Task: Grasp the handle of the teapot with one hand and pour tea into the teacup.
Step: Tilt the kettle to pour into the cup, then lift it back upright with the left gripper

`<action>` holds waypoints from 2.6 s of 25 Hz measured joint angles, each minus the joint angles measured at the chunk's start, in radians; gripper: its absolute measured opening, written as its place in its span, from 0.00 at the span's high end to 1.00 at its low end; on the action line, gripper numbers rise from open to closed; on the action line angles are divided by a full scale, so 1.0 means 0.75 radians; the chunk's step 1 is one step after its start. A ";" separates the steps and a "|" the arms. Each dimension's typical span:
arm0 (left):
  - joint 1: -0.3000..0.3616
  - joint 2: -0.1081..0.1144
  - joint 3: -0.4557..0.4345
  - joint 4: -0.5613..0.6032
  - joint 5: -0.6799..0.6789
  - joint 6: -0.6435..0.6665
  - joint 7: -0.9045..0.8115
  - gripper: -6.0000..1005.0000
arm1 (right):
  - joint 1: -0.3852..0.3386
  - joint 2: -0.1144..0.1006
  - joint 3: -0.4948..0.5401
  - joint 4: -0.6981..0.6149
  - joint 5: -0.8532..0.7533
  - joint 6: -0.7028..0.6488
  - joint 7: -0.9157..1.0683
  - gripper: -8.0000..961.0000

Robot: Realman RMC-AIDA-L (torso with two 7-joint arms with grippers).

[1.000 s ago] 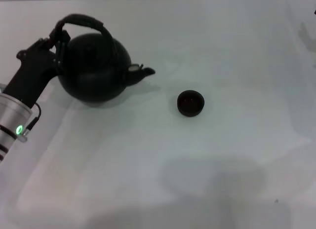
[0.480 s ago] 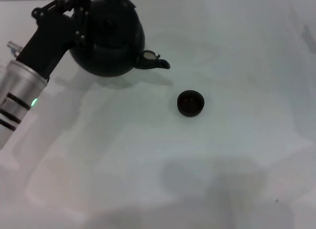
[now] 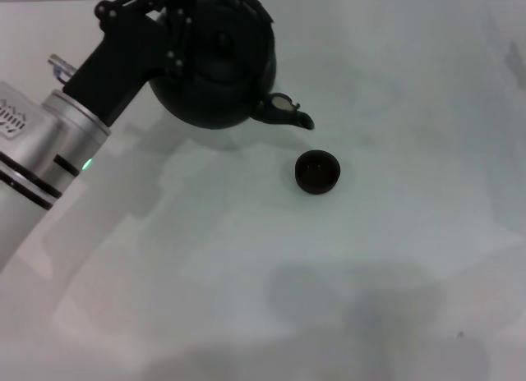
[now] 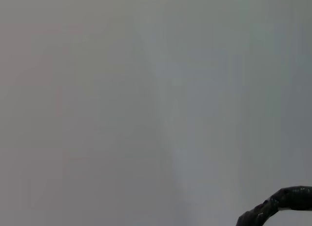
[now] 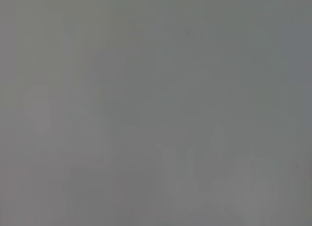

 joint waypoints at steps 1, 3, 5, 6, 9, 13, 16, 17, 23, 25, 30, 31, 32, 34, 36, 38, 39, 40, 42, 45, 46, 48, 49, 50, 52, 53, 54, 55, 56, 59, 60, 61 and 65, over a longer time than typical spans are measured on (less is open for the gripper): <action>-0.005 0.001 0.000 0.000 0.009 0.000 0.000 0.85 | 0.002 0.000 0.000 0.000 0.000 0.000 0.000 0.11; -0.015 0.003 0.000 -0.002 0.026 -0.001 0.001 0.85 | 0.003 0.001 0.000 0.000 0.000 0.000 0.000 0.11; -0.027 0.004 0.000 -0.011 0.035 -0.004 0.003 0.85 | 0.006 0.002 -0.001 -0.001 0.000 0.000 0.007 0.11; -0.031 0.005 0.000 -0.013 0.041 -0.011 0.006 0.85 | 0.007 0.002 -0.001 -0.001 0.000 0.000 0.012 0.11; -0.042 0.006 0.000 -0.016 0.062 -0.039 0.019 0.86 | 0.008 0.003 -0.001 -0.001 0.000 0.003 0.018 0.12; -0.058 0.008 -0.002 -0.018 0.084 -0.076 0.041 0.87 | 0.008 0.003 -0.001 0.000 0.000 0.005 0.019 0.12; -0.073 0.007 -0.002 -0.018 0.098 -0.099 0.049 0.87 | 0.007 0.003 -0.001 0.000 0.000 0.008 0.029 0.12; -0.081 0.006 -0.002 -0.018 0.109 -0.109 0.051 0.87 | 0.007 0.003 -0.001 0.000 0.000 0.008 0.033 0.12; -0.097 0.006 -0.003 -0.018 0.135 -0.128 0.051 0.87 | 0.007 0.003 -0.001 0.001 0.000 0.009 0.035 0.12; -0.098 0.005 -0.007 -0.019 0.135 -0.133 0.056 0.87 | 0.007 0.004 -0.001 0.001 0.000 0.010 0.036 0.12; -0.094 0.003 -0.012 -0.019 0.127 -0.156 0.099 0.87 | 0.007 0.005 -0.001 0.001 0.000 0.010 0.037 0.12; -0.093 0.003 -0.013 -0.019 0.126 -0.161 0.101 0.87 | 0.008 0.005 -0.001 0.001 0.000 0.010 0.037 0.12; -0.093 0.003 -0.013 -0.019 0.126 -0.166 0.103 0.87 | 0.008 0.005 0.000 0.001 0.000 0.010 0.038 0.12; -0.092 0.004 -0.014 -0.019 0.126 -0.173 0.103 0.87 | 0.008 0.006 -0.001 0.001 0.000 0.010 0.047 0.12; -0.092 0.005 -0.014 -0.019 0.126 -0.177 0.104 0.87 | 0.009 0.007 -0.001 0.001 0.000 0.010 0.060 0.12; -0.094 0.005 -0.014 -0.021 0.129 -0.182 0.105 0.87 | 0.009 0.007 -0.001 0.001 0.000 0.010 0.070 0.12; -0.098 0.005 -0.013 -0.027 0.132 -0.189 0.109 0.87 | 0.009 0.007 -0.001 0.001 0.000 0.010 0.071 0.12; -0.100 0.005 -0.011 -0.030 0.134 -0.194 0.113 0.87 | 0.010 0.007 -0.001 0.001 0.000 0.010 0.072 0.12; -0.105 0.005 -0.008 -0.036 0.134 -0.204 0.126 0.87 | 0.012 0.007 -0.001 0.001 0.000 0.011 0.072 0.12; -0.106 0.006 -0.007 -0.036 0.135 -0.210 0.139 0.87 | 0.017 0.007 -0.001 0.001 0.000 0.012 0.072 0.12; -0.106 0.005 -0.007 -0.037 0.135 -0.211 0.140 0.87 | 0.019 0.007 -0.001 0.001 0.000 0.012 0.072 0.12; -0.106 0.005 -0.006 -0.037 0.135 -0.212 0.141 0.87 | 0.020 0.007 -0.001 0.001 0.000 0.012 0.072 0.12; -0.107 0.006 -0.006 -0.037 0.135 -0.212 0.141 0.87 | 0.020 0.007 0.000 0.001 0.000 0.012 0.072 0.12; -0.108 0.006 -0.005 -0.037 0.135 -0.212 0.141 0.87 | 0.020 0.007 -0.001 0.001 0.000 0.012 0.072 0.12; -0.114 0.008 -0.004 -0.037 0.140 -0.212 0.144 0.87 | 0.020 0.007 0.000 0.002 0.000 0.012 0.072 0.12; -0.114 0.008 -0.004 -0.037 0.140 -0.212 0.144 0.87 | 0.020 0.007 0.000 0.002 0.000 0.012 0.072 0.12; -0.117 0.008 -0.004 -0.037 0.144 -0.212 0.147 0.87 | 0.020 0.007 0.000 0.002 0.000 0.012 0.072 0.12; -0.121 0.008 -0.004 -0.037 0.148 -0.212 0.149 0.87 | 0.020 0.007 0.000 0.002 0.000 0.012 0.072 0.12; -0.124 0.008 -0.004 -0.037 0.154 -0.212 0.150 0.87 | 0.019 0.007 0.000 0.003 0.000 0.012 0.072 0.12; -0.133 0.008 -0.004 -0.037 0.165 -0.212 0.152 0.87 | 0.019 0.007 0.000 0.003 0.000 0.012 0.071 0.12; -0.136 0.008 -0.004 -0.037 0.168 -0.212 0.152 0.87 | 0.019 0.007 -0.001 0.004 0.000 0.012 0.071 0.12; -0.139 0.008 -0.004 -0.037 0.171 -0.212 0.152 0.87 | 0.019 0.007 -0.001 0.004 0.000 0.012 0.071 0.12; -0.144 0.009 -0.006 -0.037 0.185 -0.212 0.153 0.87 | 0.018 0.007 0.000 0.012 0.000 0.012 0.071 0.12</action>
